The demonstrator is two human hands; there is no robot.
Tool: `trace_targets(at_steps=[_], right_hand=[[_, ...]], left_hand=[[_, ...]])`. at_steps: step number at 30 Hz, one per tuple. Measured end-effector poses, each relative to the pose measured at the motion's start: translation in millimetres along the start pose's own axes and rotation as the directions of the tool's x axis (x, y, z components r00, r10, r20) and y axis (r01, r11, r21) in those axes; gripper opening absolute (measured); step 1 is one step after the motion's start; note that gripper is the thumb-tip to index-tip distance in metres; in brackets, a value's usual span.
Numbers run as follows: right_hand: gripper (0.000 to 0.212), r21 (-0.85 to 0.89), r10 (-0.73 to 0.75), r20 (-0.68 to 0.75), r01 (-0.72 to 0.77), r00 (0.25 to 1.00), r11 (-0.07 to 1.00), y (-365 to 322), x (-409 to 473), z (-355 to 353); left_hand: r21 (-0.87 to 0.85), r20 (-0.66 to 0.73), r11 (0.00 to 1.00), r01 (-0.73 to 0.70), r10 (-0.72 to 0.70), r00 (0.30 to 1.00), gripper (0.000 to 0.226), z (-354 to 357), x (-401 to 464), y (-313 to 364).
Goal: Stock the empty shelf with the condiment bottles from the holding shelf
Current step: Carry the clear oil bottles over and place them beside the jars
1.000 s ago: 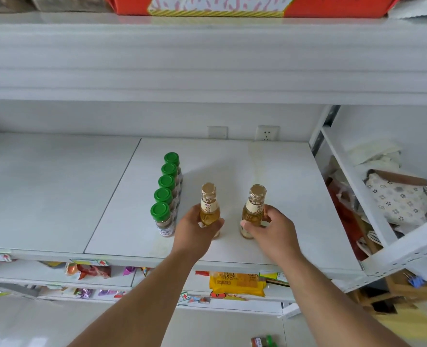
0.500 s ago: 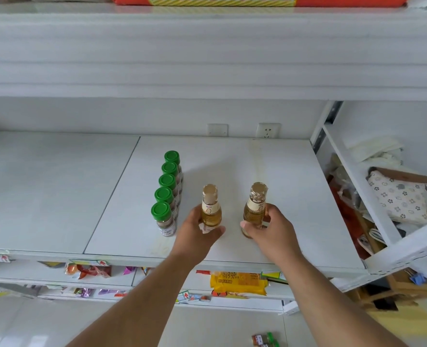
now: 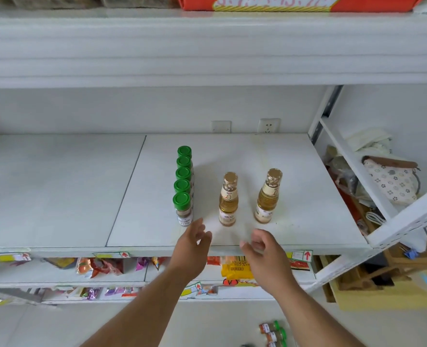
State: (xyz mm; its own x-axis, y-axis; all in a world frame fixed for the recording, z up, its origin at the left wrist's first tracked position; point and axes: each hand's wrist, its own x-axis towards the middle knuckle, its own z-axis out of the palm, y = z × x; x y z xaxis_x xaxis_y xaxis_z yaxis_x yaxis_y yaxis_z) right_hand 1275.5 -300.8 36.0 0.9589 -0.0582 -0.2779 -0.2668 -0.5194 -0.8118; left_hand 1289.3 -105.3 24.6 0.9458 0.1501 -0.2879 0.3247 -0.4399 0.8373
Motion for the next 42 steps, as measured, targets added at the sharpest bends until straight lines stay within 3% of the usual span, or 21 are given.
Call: trace_targets(at_steps=[5, 9, 16, 30, 42], right_hand=[[0.042, 0.047, 0.053, -0.010, -0.053, 0.999, 0.998, -14, 6, 18], [0.048, 0.178, 0.114, -0.014, -0.110, 0.993, 0.978, -15, 14, 29], [0.039, 0.299, 0.124, -0.019, -0.113, 0.992, 0.948, -16, 41, 35], [0.041, 0.407, 0.094, 0.043, -0.104, 0.995, 0.907, -17, 71, 42], [0.050, 0.457, 0.052, 0.047, -0.068, 0.998, 0.887, -32, 116, 57]], left_hand=[[0.039, 0.008, 0.999, -0.025, 0.025, 1.000, 0.045, -13, -3, -7], [-0.030, 0.048, 1.000, 0.004, -0.002, 0.999, 0.048, -16, -5, -6], [-0.085, 0.078, 0.996, -0.013, 0.019, 0.997, 0.051, -10, 6, 5], [-0.098, 0.165, 0.987, -0.124, 0.139, 0.976, 0.050, 14, 36, 24], [-0.140, 0.076, 0.988, -0.058, 0.069, 0.995, 0.052, 24, 82, 28]])
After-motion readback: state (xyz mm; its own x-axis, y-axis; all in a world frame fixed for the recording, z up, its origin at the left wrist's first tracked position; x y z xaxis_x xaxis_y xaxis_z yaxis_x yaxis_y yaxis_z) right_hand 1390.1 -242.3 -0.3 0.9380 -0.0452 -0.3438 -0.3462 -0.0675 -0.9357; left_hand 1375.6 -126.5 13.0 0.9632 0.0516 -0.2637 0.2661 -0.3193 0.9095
